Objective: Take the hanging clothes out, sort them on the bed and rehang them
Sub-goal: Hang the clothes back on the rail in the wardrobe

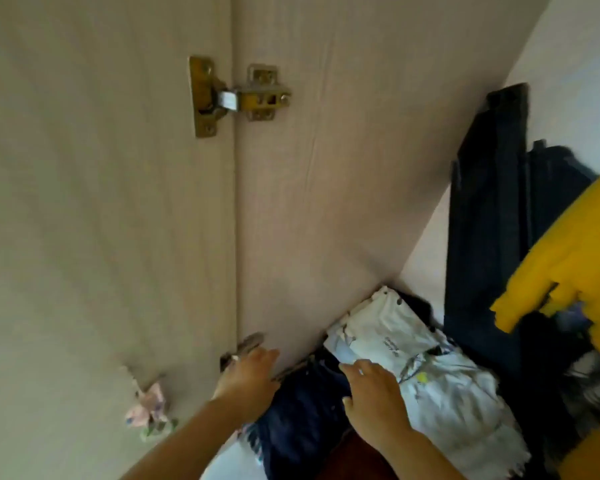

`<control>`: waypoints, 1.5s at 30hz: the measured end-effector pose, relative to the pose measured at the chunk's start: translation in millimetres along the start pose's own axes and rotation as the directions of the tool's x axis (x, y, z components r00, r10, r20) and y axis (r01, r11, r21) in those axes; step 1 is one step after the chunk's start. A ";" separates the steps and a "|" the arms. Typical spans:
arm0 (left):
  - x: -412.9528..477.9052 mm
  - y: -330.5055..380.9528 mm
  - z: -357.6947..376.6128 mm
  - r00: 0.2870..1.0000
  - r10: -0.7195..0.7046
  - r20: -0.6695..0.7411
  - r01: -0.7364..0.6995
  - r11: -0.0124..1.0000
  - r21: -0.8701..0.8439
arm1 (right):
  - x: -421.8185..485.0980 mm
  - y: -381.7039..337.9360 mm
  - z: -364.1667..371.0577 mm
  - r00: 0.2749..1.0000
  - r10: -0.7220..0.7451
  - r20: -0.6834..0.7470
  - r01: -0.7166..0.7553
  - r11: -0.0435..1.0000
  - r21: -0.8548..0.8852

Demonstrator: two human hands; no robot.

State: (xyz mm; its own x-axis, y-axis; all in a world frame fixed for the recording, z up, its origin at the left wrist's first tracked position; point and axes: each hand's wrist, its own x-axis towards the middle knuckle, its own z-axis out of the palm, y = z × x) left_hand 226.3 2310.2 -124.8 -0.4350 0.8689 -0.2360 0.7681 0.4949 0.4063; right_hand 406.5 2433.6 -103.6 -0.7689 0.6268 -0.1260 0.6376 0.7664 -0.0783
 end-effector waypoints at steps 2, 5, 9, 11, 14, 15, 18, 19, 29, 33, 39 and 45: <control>-48.4 -30.3 26.0 0.985 -0.171 0.029 0.171 0.985 0.000 | -7.4 -19.1 26.1 0.987 -0.112 0.114 0.113 0.994 -0.002; -123.2 -63.1 55.0 0.920 -0.392 0.029 0.393 0.920 -0.020 | -20.1 -54.4 56.9 0.939 -0.268 0.215 0.278 0.960 -0.016; -224.3 -89.3 72.0 0.756 -0.654 0.009 0.653 0.754 -0.074 | -42.1 -119.8 79.4 0.827 -0.489 0.276 0.516 0.856 -0.032; -268.8 -100.4 76.3 0.666 -0.745 -0.018 0.739 0.663 -0.120 | -52.4 -158.0 86.1 0.732 -0.605 0.314 0.637 0.771 -0.002; -328.5 -112.2 80.8 0.528 -0.848 -0.048 0.825 0.525 -0.207 | -67.8 -216.6 93.0 0.585 -0.736 0.341 0.779 0.627 0.016; -346.4 -115.1 83.4 0.487 -0.872 -0.052 0.842 0.485 -0.236 | -74.3 -235.2 93.9 0.540 -0.769 0.343 0.814 0.581 0.021; -395.1 -122.8 89.8 0.363 -0.930 -0.052 0.879 0.361 -0.313 | -95.7 -288.1 98.0 0.429 -0.833 0.349 0.879 0.475 0.053; -409.6 -126.5 91.5 0.327 -0.943 -0.056 0.884 0.327 -0.333 | -102.8 -304.6 99.6 0.403 -0.847 0.347 0.891 0.450 0.064; -533.7 -217.2 81.9 0.131 -0.991 -0.040 0.857 0.134 -0.497 | -159.1 -492.0 114.7 0.188 -0.913 0.363 0.971 0.227 0.068; -577.7 -273.6 65.4 0.130 -0.991 -0.046 0.853 0.135 -0.504 | -171.7 -567.2 117.2 0.158 -0.910 0.383 0.970 0.215 0.111; -626.6 -353.4 33.8 0.111 -0.992 -0.055 0.851 0.123 -0.511 | -176.2 -663.0 119.2 0.165 -0.906 0.389 0.971 0.219 0.098; -642.4 -438.5 8.2 0.105 -0.994 -0.027 0.847 0.103 -0.522 | -152.5 -762.6 127.7 0.145 -0.903 0.405 0.981 0.183 0.058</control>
State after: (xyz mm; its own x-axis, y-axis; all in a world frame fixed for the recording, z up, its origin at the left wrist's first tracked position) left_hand 172.9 1534.9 -158.7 -0.8216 -0.4010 -0.4051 -0.5345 0.7891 0.3028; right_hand 43.6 1735.6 -151.0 -0.6679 -0.6581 -0.3477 -0.6350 0.7475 -0.1950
